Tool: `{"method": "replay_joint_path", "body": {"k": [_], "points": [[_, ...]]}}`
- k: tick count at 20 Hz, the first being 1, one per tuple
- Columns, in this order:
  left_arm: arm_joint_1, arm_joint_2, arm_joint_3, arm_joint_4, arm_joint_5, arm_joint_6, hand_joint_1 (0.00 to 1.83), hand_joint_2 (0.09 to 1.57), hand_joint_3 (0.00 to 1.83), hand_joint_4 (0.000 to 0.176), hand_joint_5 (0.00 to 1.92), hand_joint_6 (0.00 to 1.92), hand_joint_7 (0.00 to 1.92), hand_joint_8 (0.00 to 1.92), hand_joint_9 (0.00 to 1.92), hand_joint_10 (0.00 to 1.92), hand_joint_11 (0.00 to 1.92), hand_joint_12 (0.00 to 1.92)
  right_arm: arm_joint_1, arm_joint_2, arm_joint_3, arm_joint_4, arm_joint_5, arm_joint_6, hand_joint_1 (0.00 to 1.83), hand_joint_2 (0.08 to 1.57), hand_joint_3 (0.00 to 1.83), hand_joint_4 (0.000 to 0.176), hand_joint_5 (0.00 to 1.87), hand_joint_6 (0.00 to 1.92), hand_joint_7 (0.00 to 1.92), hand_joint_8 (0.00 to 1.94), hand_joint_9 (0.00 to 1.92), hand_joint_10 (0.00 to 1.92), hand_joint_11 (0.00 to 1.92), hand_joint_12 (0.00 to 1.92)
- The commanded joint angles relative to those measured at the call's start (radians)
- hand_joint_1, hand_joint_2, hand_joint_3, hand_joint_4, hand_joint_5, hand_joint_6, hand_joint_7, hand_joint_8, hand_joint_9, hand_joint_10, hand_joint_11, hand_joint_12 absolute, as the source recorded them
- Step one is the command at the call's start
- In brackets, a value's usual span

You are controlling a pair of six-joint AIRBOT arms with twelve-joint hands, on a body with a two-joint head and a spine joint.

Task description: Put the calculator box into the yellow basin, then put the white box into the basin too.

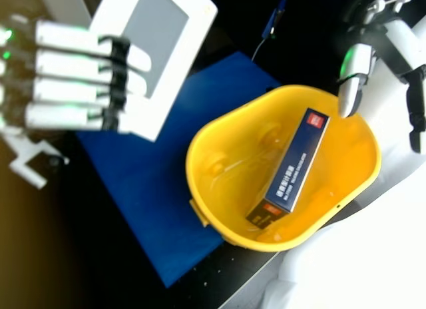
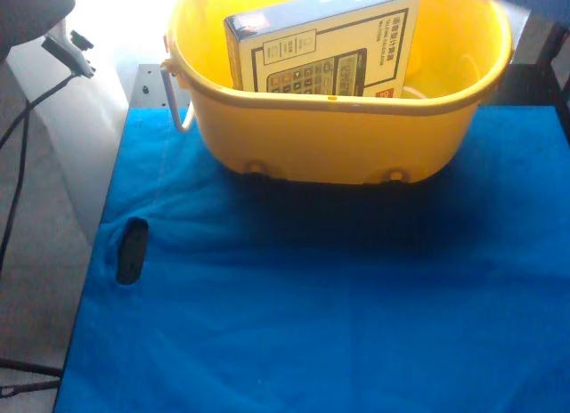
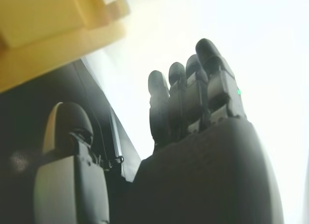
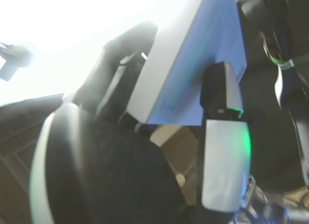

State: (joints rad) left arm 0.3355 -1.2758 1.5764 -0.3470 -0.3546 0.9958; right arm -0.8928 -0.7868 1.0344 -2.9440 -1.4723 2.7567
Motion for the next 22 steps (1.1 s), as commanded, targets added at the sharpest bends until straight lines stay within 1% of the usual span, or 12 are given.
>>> {"method": "replay_joint_path", "body": {"k": [1,4,5,6,9,10,12,14,15,18,20,22], "points": [[-0.006,0.004,0.006,0.002,-0.119,-0.005,0.7,1.07,0.0,0.027,0.41,0.0,0.26,0.0,0.18,0.0,0.0,0.73,0.029,-0.015,0.013,-0.018,-0.037,0.004,1.23,1.1,0.0,0.004,1.04,0.94,1.0,0.94,0.96,0.8,0.74,1.4],[-0.006,0.004,0.004,0.004,-0.126,-0.005,0.72,1.07,0.0,0.008,0.41,0.0,0.26,0.0,0.18,0.0,0.0,0.67,0.09,-0.048,0.056,-0.034,0.033,0.004,1.23,1.1,0.0,0.01,1.04,0.95,1.01,0.93,0.96,0.8,0.74,1.4],[-0.006,0.003,0.002,0.005,-0.129,-0.005,0.72,1.07,0.0,0.001,0.42,0.0,0.27,0.0,0.19,0.01,0.0,0.68,0.112,-0.063,0.07,-0.042,0.06,0.004,1.18,1.09,0.0,0.0,1.04,0.91,0.8,0.67,0.56,0.85,0.15,1.71],[-0.006,0.003,0.001,0.005,-0.132,-0.005,0.72,1.06,0.0,0.002,0.42,0.0,0.27,0.01,0.19,0.01,0.0,0.68,0.146,-0.082,0.087,-0.062,0.096,0.004,1.15,1.12,0.0,0.0,0.96,1.01,0.66,0.9,0.45,1.29,0.25,1.88],[-0.005,0.006,-0.002,0.009,-0.137,-0.005,0.71,1.06,0.0,0.002,0.43,0.0,0.27,0.0,0.19,0.01,0.0,0.69,0.213,-0.14,0.133,-0.068,0.18,0.003,1.15,1.14,0.0,0.0,0.92,1.07,0.4,0.46,0.01,0.89,0.0,1.92],[-0.006,0.006,-0.007,0.012,-0.143,-0.005,0.72,1.07,0.0,0.005,0.43,0.0,0.27,0.0,0.19,0.01,0.0,0.69,0.218,-0.151,0.144,-0.068,0.193,0.003,1.15,1.14,0.0,0.0,0.93,1.06,0.42,1.07,0.15,1.52,0.18,1.92],[-0.008,0.007,-0.012,0.014,-0.151,-0.005,0.68,1.07,0.0,0.0,0.42,0.0,0.28,0.0,0.21,0.01,0.0,0.81,0.23,-0.163,0.155,-0.068,0.218,0.003,1.17,1.11,0.0,0.0,0.99,0.97,0.31,1.03,0.01,1.31,0.01,1.92],[-0.008,0.008,-0.015,0.015,-0.155,-0.005,0.67,1.04,0.0,0.021,0.44,0.01,0.31,0.01,0.23,0.01,0.0,0.92,0.241,-0.188,0.175,-0.068,0.244,0.003,1.14,1.16,0.0,0.0,0.88,1.15,0.18,0.4,0.0,0.65,0.0,1.72],[-0.008,0.009,-0.018,0.017,-0.16,-0.005,0.68,1.03,0.0,0.032,0.45,0.01,0.32,0.0,0.23,0.01,0.0,0.9,0.249,-0.208,0.189,-0.068,0.262,0.004,1.13,1.17,0.0,0.0,0.86,1.17,0.41,0.42,0.18,1.04,0.0,1.79],[-0.012,0.012,-0.028,0.027,-0.168,-0.005,0.72,1.06,0.0,0.0,0.44,0.0,0.32,0.0,0.22,0.01,0.0,0.81,0.256,-0.233,0.205,-0.068,0.285,0.004,1.18,1.13,0.0,0.0,0.97,0.97,0.72,1.77,0.69,1.85,0.67,1.9],[-0.018,0.017,-0.04,0.042,-0.178,-0.005,0.72,1.07,0.0,0.0,0.45,0.01,0.34,0.0,0.23,0.01,0.0,0.85,0.262,-0.25,0.22,-0.068,0.312,0.004,1.17,1.11,0.0,0.0,0.98,1.0,0.89,1.93,1.0,1.92,1.09,1.92],[-0.024,0.023,-0.052,0.054,-0.188,-0.005,0.64,1.05,0.0,0.029,0.42,0.0,0.28,0.0,0.2,0.0,0.0,0.85,0.262,-0.255,0.225,-0.068,0.321,0.004,1.21,1.19,0.01,0.0,0.93,0.91,0.69,1.74,0.68,1.92,0.76,1.92]]}}
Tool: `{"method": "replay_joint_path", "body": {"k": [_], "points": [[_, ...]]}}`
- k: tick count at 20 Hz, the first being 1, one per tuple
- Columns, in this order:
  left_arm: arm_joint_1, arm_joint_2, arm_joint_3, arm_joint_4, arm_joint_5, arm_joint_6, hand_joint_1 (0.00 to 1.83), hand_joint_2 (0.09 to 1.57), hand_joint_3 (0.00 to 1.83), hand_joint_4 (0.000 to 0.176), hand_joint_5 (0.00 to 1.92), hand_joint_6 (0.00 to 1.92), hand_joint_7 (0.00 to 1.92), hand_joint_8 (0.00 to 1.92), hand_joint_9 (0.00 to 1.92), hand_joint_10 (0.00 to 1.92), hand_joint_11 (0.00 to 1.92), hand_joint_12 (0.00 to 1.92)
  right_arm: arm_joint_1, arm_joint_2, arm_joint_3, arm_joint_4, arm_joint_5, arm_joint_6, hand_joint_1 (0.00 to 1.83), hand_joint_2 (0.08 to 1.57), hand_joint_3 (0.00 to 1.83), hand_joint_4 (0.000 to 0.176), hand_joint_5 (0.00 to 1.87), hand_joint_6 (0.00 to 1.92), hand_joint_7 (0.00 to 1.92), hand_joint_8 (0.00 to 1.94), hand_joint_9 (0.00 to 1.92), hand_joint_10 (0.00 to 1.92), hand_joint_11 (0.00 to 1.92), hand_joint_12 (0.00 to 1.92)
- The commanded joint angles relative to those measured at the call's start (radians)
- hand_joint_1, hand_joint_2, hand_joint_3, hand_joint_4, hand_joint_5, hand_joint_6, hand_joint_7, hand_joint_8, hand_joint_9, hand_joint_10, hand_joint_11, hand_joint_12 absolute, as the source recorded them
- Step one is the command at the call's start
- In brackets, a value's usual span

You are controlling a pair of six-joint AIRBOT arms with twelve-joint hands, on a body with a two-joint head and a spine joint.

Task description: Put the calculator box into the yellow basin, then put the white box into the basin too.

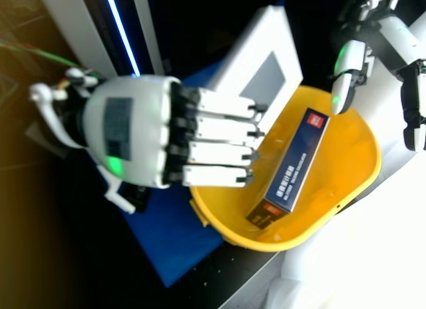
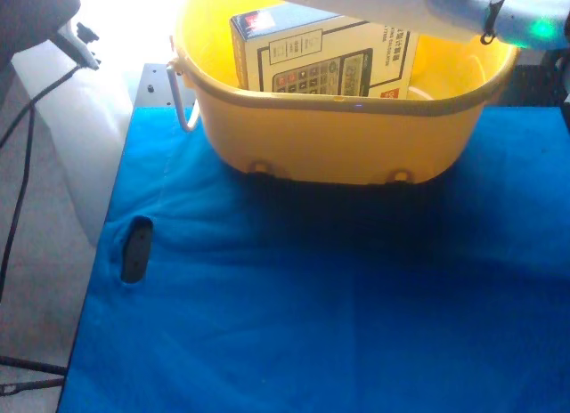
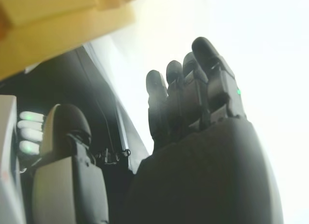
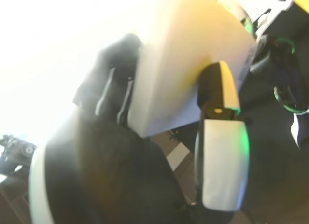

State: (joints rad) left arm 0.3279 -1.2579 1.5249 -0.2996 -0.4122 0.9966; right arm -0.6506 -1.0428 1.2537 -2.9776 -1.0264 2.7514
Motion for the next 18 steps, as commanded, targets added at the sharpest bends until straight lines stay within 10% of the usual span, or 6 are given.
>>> {"method": "replay_joint_path", "body": {"k": [1,4,6,8,13,18], "points": [[-0.02,0.011,-0.008,0.01,-0.134,-0.006,0.66,1.07,0.01,0.009,0.42,0.0,0.26,0.0,0.18,0.0,0.0,0.85,0.02,-0.001,0.009,-0.034,-0.122,0.009,1.24,1.17,0.0,0.0,1.02,0.82,0.77,1.52,0.63,1.77,0.57,1.92],[-0.023,0.022,-0.02,0.016,-0.143,-0.006,0.71,1.11,0.01,0.009,0.42,0.0,0.26,0.0,0.18,0.0,0.0,0.68,0.021,-0.003,0.012,-0.034,-0.12,0.009,1.15,1.18,0.0,0.0,0.85,1.19,0.76,0.79,0.5,1.07,0.01,1.69],[-0.023,0.029,-0.029,0.019,-0.148,-0.006,0.71,1.11,0.0,0.008,0.44,0.01,0.27,0.0,0.19,0.01,0.0,0.68,0.023,-0.003,0.013,-0.034,-0.12,0.009,1.29,1.0,0.0,0.0,0.42,0.43,0.24,0.11,0.04,0.41,0.0,0.96],[-0.023,0.04,-0.042,0.024,-0.155,-0.006,0.74,1.09,0.0,0.001,0.49,0.02,0.32,0.01,0.22,0.02,0.0,0.64,0.027,-0.003,0.014,-0.034,-0.12,0.009,1.09,0.93,0.0,0.05,0.28,0.08,0.05,0.0,0.0,0.02,0.0,0.05],[-0.024,0.048,-0.052,0.029,-0.163,-0.006,0.78,1.12,0.0,0.0,0.51,0.01,0.37,0.01,0.27,0.02,0.0,0.71,0.03,-0.003,0.014,-0.034,-0.12,0.009,0.98,0.9,0.0,0.068,0.22,0.02,0.0,0.0,0.0,0.0,0.0,0.0],[-0.023,0.068,-0.07,0.029,-0.172,-0.006,0.76,1.09,0.0,0.0,0.51,0.0,0.34,0.0,0.25,0.0,0.0,0.81,0.035,-0.002,0.014,-0.034,-0.121,0.009,1.02,0.91,0.0,0.031,0.23,0.02,0.0,0.0,0.0,0.0,0.0,0.0]]}}
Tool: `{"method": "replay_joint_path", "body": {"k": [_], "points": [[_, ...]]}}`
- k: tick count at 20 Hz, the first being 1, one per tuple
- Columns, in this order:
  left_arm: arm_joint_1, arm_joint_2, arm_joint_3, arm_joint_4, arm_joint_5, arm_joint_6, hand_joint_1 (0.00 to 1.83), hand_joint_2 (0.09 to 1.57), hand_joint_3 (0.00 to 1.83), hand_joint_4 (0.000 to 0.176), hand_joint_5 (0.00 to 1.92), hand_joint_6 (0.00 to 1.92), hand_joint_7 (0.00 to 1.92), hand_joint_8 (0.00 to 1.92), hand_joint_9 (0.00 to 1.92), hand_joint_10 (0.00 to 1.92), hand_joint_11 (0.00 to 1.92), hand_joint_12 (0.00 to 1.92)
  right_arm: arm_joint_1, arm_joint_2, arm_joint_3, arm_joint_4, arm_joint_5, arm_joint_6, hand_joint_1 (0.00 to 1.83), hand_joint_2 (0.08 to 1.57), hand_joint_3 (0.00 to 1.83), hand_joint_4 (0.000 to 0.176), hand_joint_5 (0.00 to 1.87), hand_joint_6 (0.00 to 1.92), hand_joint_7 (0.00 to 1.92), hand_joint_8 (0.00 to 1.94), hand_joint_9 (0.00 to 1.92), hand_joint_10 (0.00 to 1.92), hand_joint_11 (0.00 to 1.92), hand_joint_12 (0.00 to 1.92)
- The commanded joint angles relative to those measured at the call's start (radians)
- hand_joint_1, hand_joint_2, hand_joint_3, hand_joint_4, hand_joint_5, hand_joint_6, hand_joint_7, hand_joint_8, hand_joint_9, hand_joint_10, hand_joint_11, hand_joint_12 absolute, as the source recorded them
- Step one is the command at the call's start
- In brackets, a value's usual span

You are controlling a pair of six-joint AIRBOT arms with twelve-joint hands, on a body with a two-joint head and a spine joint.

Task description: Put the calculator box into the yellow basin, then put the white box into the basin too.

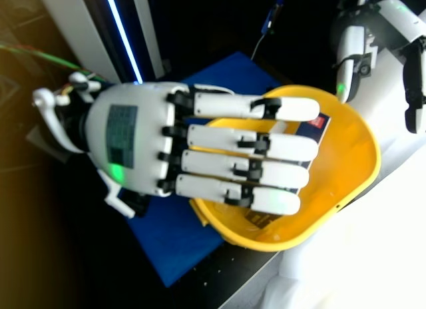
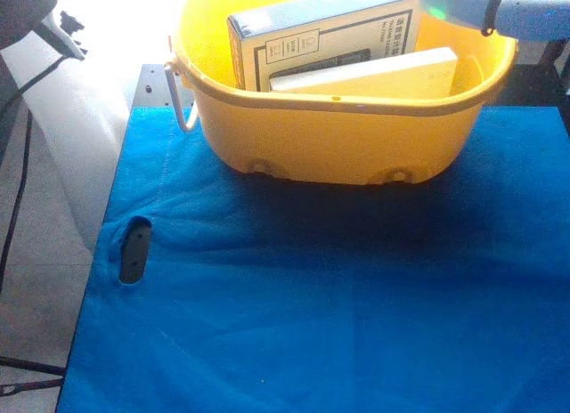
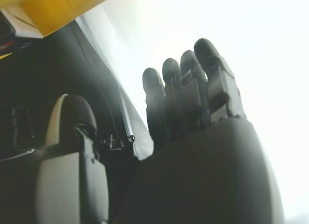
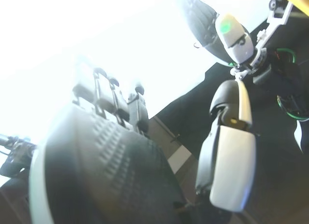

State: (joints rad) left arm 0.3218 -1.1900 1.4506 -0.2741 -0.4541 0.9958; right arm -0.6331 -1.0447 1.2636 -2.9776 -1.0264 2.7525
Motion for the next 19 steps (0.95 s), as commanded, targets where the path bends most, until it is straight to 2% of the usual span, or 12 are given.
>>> {"method": "replay_joint_path", "body": {"k": [1,4,6,8,9,10,11,12,14,15,17,19], "points": [[-0.016,0.007,-0.003,0.006,-0.136,-0.006,0.78,1.1,0.0,0.0,0.52,0.0,0.35,0.01,0.26,0.0,0.0,0.8,0.017,0.0,0.004,-0.034,-0.124,0.008,1.03,0.91,0.0,0.015,0.25,0.03,0.04,0.02,0.0,0.0,0.0,0.0],[-0.009,0.044,-0.048,0.021,-0.174,-0.006,0.71,1.05,0.0,0.001,0.52,0.0,0.36,0.01,0.27,0.01,0.0,0.8,0.016,0.0,-0.011,-0.034,-0.157,0.009,0.99,0.92,0.0,0.0,0.3,0.04,0.05,0.01,0.0,0.0,0.0,0.0],[-0.006,0.065,-0.077,0.044,-0.207,-0.025,0.7,1.04,0.0,0.023,0.52,0.0,0.35,0.0,0.26,0.0,0.0,0.74,-0.001,0.016,-0.029,-0.034,-0.205,0.017,0.89,0.9,0.0,0.0,0.31,0.04,0.06,0.02,0.02,0.01,0.04,0.02],[0.011,0.093,-0.105,0.074,-0.262,-0.079,0.68,1.05,0.0,0.024,0.54,0.01,0.37,0.01,0.27,0.01,0.0,0.71,-0.032,0.034,-0.042,-0.034,-0.268,0.051,0.87,0.84,0.02,0.0,0.36,0.0,0.16,0.01,0.1,0.01,0.0,0.47],[0.039,0.127,-0.142,0.088,-0.327,-0.12,0.72,1.05,0.0,0.007,0.55,0.01,0.36,0.0,0.25,0.0,0.0,0.67,-0.068,0.047,-0.055,-0.034,-0.32,0.081,0.95,0.87,0.0,0.0,0.43,0.01,0.21,0.01,0.07,0.04,0.0,0.97],[0.045,0.135,-0.152,0.089,-0.345,-0.125,0.72,1.05,0.0,0.007,0.55,0.01,0.36,0.0,0.25,0.0,0.0,0.67,-0.072,0.053,-0.06,-0.034,-0.321,0.081,0.95,0.87,0.0,0.0,0.43,0.01,0.21,0.01,0.07,0.04,0.0,0.97],[0.072,0.165,-0.19,0.092,-0.402,-0.137,0.67,1.06,0.0,0.02,0.55,0.01,0.39,0.01,0.27,0.01,0.0,0.59,-0.096,0.069,-0.075,-0.034,-0.376,0.083,1.0,0.93,0.01,0.0,0.51,0.03,0.3,0.02,0.16,0.11,0.0,1.2],[0.097,0.187,-0.214,0.097,-0.451,-0.156,0.67,1.06,0.0,0.009,0.55,0.01,0.41,0.01,0.3,0.02,0.0,0.67,-0.126,0.082,-0.09,-0.015,-0.412,0.084,1.01,0.96,0.01,0.0,0.55,0.04,0.36,0.03,0.26,0.17,0.0,1.4],[0.143,0.214,-0.247,0.109,-0.547,-0.217,0.67,1.07,0.0,0.002,0.57,0.01,0.46,0.02,0.38,0.05,0.0,1.06,-0.187,0.109,-0.12,0.029,-0.495,0.086,1.02,0.98,0.01,0.0,0.63,0.07,0.5,0.05,0.36,0.27,0.0,1.44],[0.169,0.226,-0.263,0.11,-0.601,-0.244,0.61,1.1,0.01,0.017,0.55,0.01,0.46,0.01,0.38,0.04,0.0,1.1,-0.222,0.119,-0.136,0.051,-0.537,0.086,1.01,1.02,0.02,0.0,0.63,0.07,0.55,0.07,0.41,0.3,0.0,1.44],[0.22,0.253,-0.305,0.11,-0.698,-0.262,0.62,1.14,0.01,0.0,0.54,0.0,0.42,0.0,0.36,0.03,0.0,1.21,-0.303,0.125,-0.168,0.112,-0.645,0.086,1.09,1.08,0.02,0.0,0.65,0.06,0.66,0.08,0.5,0.35,0.06,1.41],[0.265,0.279,-0.355,0.109,-0.815,-0.264,0.62,1.17,0.01,0.0,0.47,0.0,0.4,0.0,0.35,0.02,0.0,1.07,-0.39,0.13,-0.203,0.185,-0.737,0.107,1.04,1.08,0.0,0.0,0.67,0.06,0.75,0.09,0.57,0.39,0.03,1.4]]}}
